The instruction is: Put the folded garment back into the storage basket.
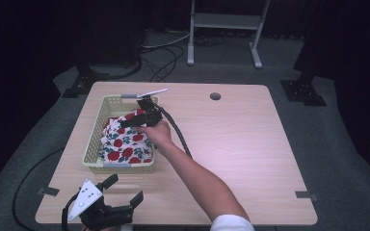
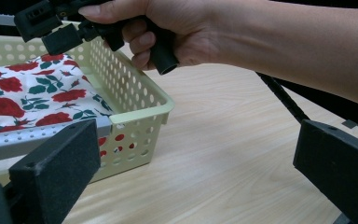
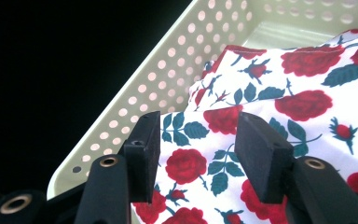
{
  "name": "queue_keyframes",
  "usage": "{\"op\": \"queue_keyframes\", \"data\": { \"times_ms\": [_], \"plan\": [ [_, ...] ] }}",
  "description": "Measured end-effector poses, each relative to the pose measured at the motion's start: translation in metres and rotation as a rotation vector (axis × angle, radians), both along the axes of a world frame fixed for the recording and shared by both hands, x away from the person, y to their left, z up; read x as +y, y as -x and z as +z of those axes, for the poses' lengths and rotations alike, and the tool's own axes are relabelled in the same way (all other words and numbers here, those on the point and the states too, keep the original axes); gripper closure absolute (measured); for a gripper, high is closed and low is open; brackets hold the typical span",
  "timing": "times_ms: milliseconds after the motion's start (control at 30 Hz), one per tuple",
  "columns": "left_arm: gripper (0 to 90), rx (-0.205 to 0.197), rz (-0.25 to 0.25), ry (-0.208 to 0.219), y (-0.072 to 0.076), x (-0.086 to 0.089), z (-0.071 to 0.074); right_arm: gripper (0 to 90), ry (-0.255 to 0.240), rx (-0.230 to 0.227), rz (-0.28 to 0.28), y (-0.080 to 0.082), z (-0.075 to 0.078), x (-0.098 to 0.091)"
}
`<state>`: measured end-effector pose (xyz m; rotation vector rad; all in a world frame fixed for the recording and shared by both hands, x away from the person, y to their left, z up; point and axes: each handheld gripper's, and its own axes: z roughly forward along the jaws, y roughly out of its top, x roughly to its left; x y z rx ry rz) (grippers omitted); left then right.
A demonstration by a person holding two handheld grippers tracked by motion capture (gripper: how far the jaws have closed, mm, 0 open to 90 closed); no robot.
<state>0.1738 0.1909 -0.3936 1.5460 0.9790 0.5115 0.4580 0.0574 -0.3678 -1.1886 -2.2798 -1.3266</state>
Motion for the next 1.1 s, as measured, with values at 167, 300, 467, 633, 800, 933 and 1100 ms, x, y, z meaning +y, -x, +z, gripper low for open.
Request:
{"op": "queue_keyframes", "data": {
  "times_ms": [167, 300, 467, 633, 800, 933, 1100],
  "plan": [
    [0.0, 0.004, 0.0, 0.003, 0.0, 0.0, 0.0, 41.3, 0.02, -0.003, 0.006, 0.0, 0.002, -0.002],
    [0.0, 0.004, -0.001, 0.006, 0.0, -0.001, 0.0, 36.2, 0.018, -0.008, 0.015, 0.001, 0.004, -0.004],
    [0.0, 0.005, 0.001, 0.007, 0.0, -0.002, 0.0, 26.3, 0.028, -0.001, 0.045, 0.004, 0.005, -0.003],
    [0.0, 0.001, -0.004, 0.004, 0.0, -0.003, 0.0, 19.4, 0.02, 0.002, 0.052, 0.005, 0.007, -0.006],
    [0.0, 0.0, -0.005, -0.005, 0.0, -0.003, 0.0, 13.0, 0.009, -0.013, 0.068, 0.006, 0.012, -0.011],
    [0.0, -0.001, -0.006, -0.005, 0.0, -0.002, 0.0, 11.4, -0.002, -0.032, 0.101, 0.007, 0.017, -0.016],
    [0.0, 0.003, -0.008, -0.001, 0.001, -0.001, 0.0, 11.2, 0.013, -0.06, 0.128, 0.01, 0.022, -0.023]
  ]
}}
